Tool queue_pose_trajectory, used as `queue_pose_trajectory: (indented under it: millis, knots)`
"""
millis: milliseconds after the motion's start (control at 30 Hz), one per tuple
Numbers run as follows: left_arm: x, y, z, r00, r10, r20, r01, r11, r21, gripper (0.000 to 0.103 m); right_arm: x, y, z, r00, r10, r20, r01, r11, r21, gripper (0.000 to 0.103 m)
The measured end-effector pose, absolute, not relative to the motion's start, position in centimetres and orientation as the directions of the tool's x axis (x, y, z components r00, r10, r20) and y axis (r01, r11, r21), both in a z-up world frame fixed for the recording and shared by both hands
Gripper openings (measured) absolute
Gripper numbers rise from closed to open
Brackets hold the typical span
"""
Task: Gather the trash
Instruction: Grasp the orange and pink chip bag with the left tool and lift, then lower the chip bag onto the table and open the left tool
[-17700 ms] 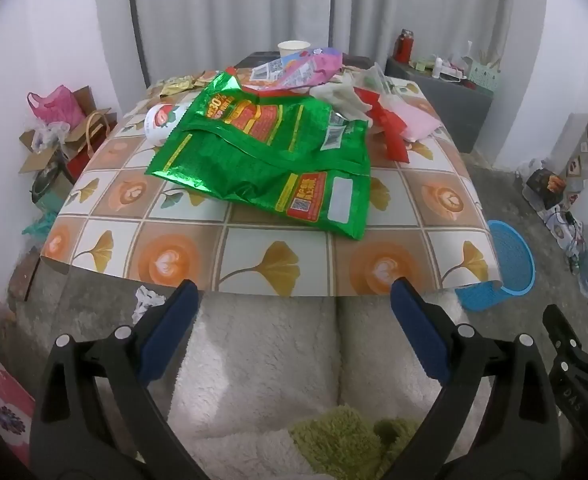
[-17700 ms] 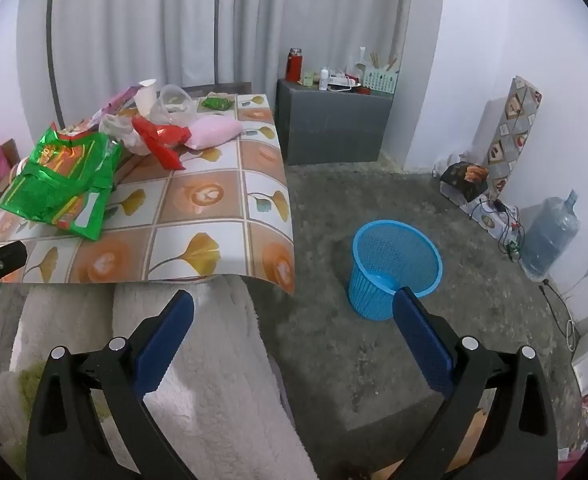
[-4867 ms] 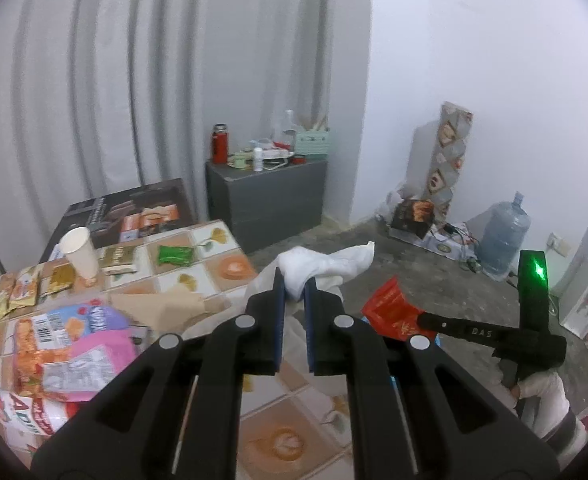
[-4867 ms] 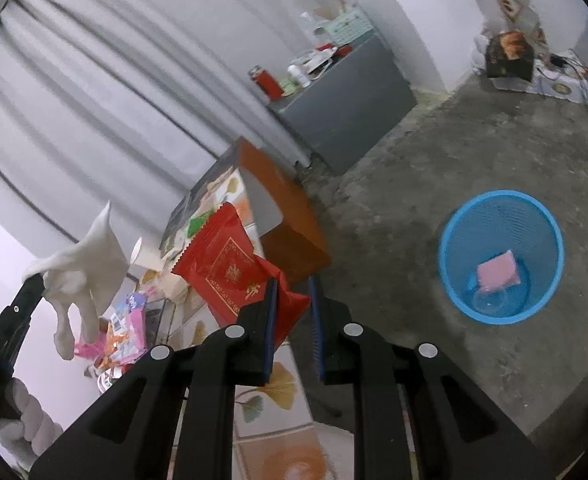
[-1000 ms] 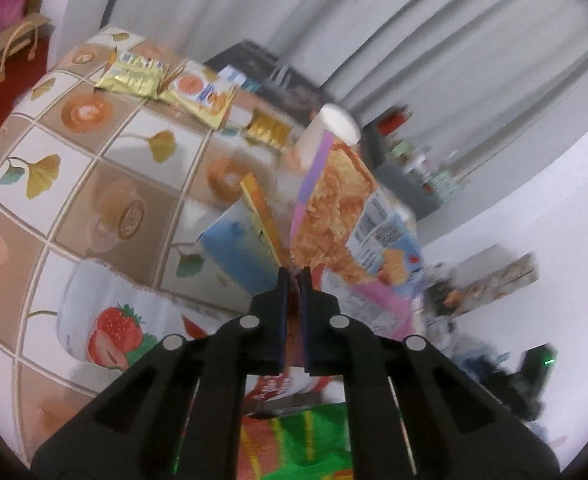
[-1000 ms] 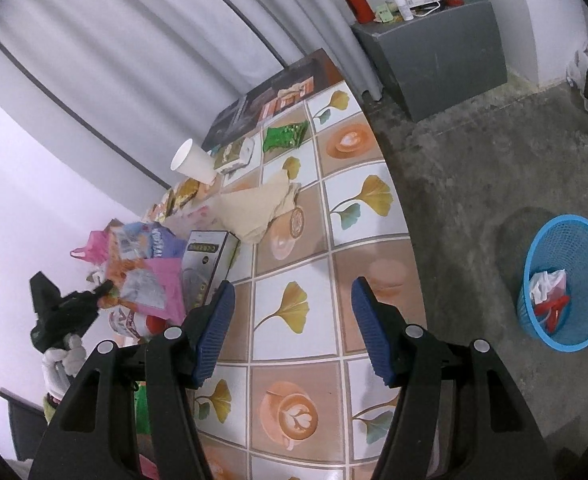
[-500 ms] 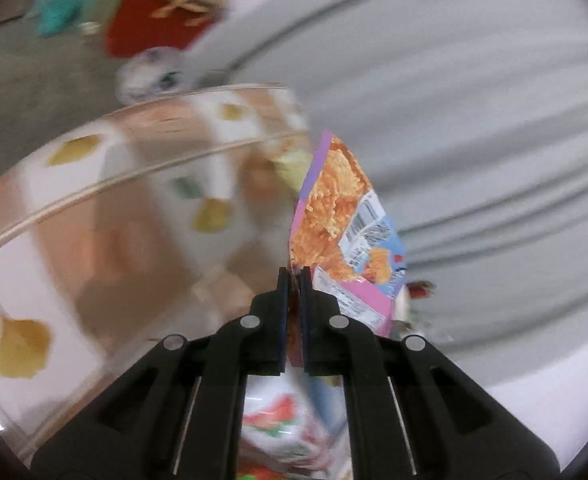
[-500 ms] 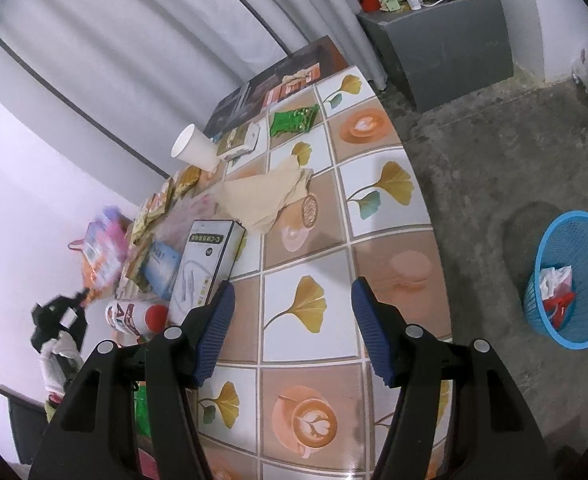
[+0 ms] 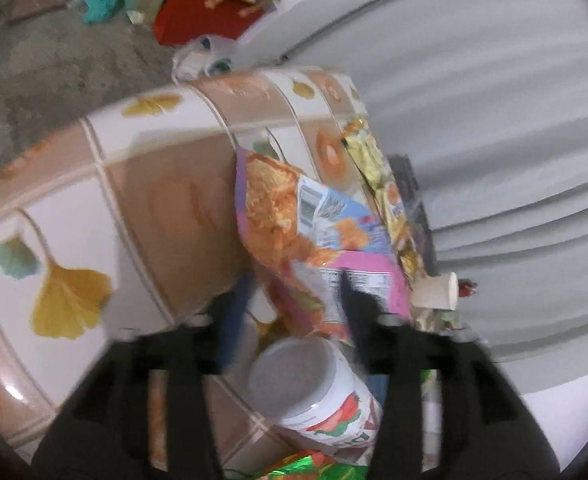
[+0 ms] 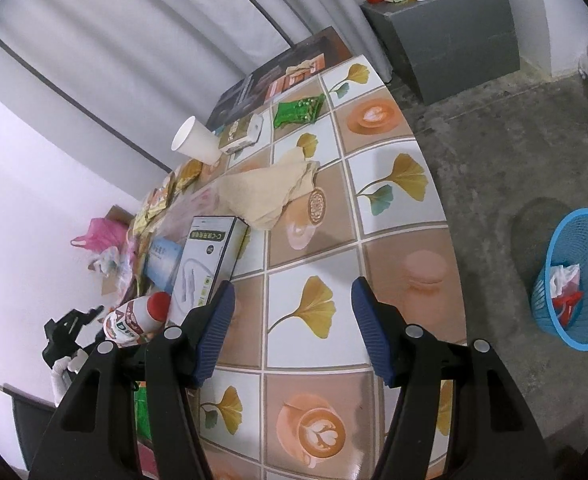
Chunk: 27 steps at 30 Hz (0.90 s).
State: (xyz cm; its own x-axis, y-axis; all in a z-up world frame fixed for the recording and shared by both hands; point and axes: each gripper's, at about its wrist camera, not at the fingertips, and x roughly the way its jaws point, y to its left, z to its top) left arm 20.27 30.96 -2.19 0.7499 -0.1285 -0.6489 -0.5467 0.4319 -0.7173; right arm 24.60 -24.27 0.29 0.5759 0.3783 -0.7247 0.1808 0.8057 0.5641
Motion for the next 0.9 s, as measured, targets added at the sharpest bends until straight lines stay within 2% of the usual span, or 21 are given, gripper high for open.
queue_pose_trajectory:
  millis: [100,200,267,300,400,467,567,767,900]
  knots:
    - [19.4,30.3,0.5,0.762,0.011,-0.648,-0.552,0.535,-0.639,0.059,24.9,-24.0,0.4,0.576,0.378,-0.725,0.172,0.811,0.559,0.059]
    - [19.6,28.7,3.5,0.795,0.114,-0.596,-0.498,0.685,-0.532,0.059,25.3,-23.5,0.5,0.578,0.379,-0.723,0.151,0.821,0.551,0.059]
    - [20.5,26.8,5.1,0.83,0.087,-0.551,-0.385,0.803,-0.454,0.059,25.8,-23.0,0.5,0.578,0.38,-0.723,0.138,0.827,0.545,0.059]
    - [21.2,24.7,6.0,0.847,0.033,-0.531,-0.282,0.874,-0.395,0.059,26.0,-22.8,0.5,0.577,0.38,-0.723,0.133,0.83,0.542,0.059]
    - [23.5,18.3,6.1,0.796,-0.119,-0.593,-0.003,0.98,-0.201,0.059,26.9,-22.2,0.2,0.572,0.388,-0.722,0.116,0.834,0.54,0.059]
    - [24.6,15.4,5.2,0.768,-0.114,-0.63,0.08,0.993,-0.082,0.059,27.4,-21.9,0.0,0.568,0.398,-0.72,0.108,0.831,0.545,0.059]
    - [27.0,11.6,2.9,0.723,-0.006,-0.69,0.148,0.978,0.146,0.059,27.9,-21.6,-0.3,0.559,0.408,-0.722,0.099,0.832,0.546,0.059]
    - [30.0,10.2,1.2,0.659,0.035,-0.751,0.183,0.962,0.205,0.058,29.0,-21.9,-0.4,0.558,0.407,-0.723,0.092,0.836,0.541,0.059]
    - [31.8,10.2,0.1,0.629,0.07,-0.774,0.18,0.956,0.233,0.048,30.3,-22.0,-0.3,0.561,0.412,-0.718,0.081,0.836,0.542,0.059]
